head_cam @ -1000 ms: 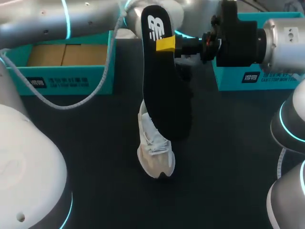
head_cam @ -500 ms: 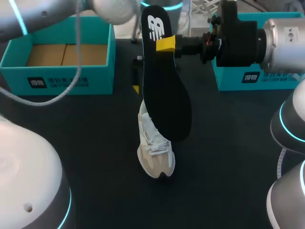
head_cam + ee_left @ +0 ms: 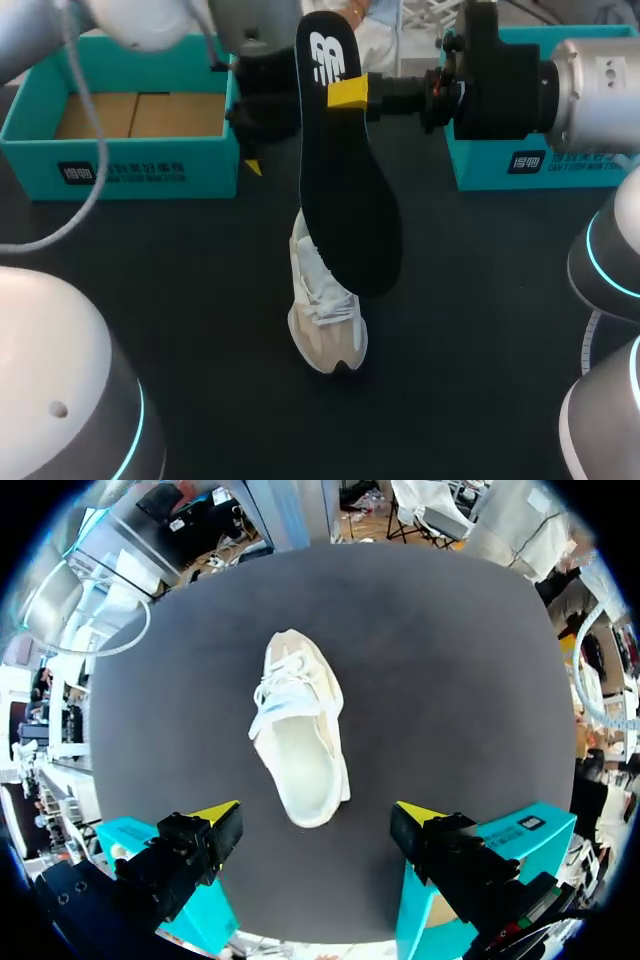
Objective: Take the shoe out of the shoebox, open the shoe tongue, remove and reinsert the insole, then place the shoe into the shoebox
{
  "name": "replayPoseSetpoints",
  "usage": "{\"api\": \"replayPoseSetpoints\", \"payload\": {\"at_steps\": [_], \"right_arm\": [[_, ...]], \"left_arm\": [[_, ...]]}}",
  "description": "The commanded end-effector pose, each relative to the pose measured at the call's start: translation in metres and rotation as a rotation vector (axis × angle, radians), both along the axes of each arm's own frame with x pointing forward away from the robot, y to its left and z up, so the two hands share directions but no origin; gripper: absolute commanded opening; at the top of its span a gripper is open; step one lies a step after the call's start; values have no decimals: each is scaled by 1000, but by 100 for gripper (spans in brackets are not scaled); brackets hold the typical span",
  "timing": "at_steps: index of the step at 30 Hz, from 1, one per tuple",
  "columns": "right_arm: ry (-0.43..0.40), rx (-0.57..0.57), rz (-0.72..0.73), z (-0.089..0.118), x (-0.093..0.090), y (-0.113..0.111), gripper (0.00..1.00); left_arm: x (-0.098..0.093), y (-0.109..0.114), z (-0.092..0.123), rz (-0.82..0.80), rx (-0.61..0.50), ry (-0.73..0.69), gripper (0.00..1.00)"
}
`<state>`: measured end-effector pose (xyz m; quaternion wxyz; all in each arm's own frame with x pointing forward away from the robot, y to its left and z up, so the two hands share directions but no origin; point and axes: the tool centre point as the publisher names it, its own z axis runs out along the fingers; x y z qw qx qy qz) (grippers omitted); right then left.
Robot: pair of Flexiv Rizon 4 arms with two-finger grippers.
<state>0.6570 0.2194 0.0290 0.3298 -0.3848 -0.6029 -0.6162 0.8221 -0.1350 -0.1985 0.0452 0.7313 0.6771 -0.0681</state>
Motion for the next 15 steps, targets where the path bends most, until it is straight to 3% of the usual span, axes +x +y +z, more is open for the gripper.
{"api": "replayPoseSetpoints", "payload": {"at_steps": [1, 9, 15], "right_arm": [[2, -4, -4, 0, 0, 3, 0], [2, -4, -4, 0, 0, 3, 0], [2, -4, -4, 0, 0, 3, 0]], "left_arm": [[-2, 21, 13, 5, -360, -19, 100], [-1, 33, 33, -79, -507, -17, 100], [0, 41, 45, -247, -480, 38, 100]]}}
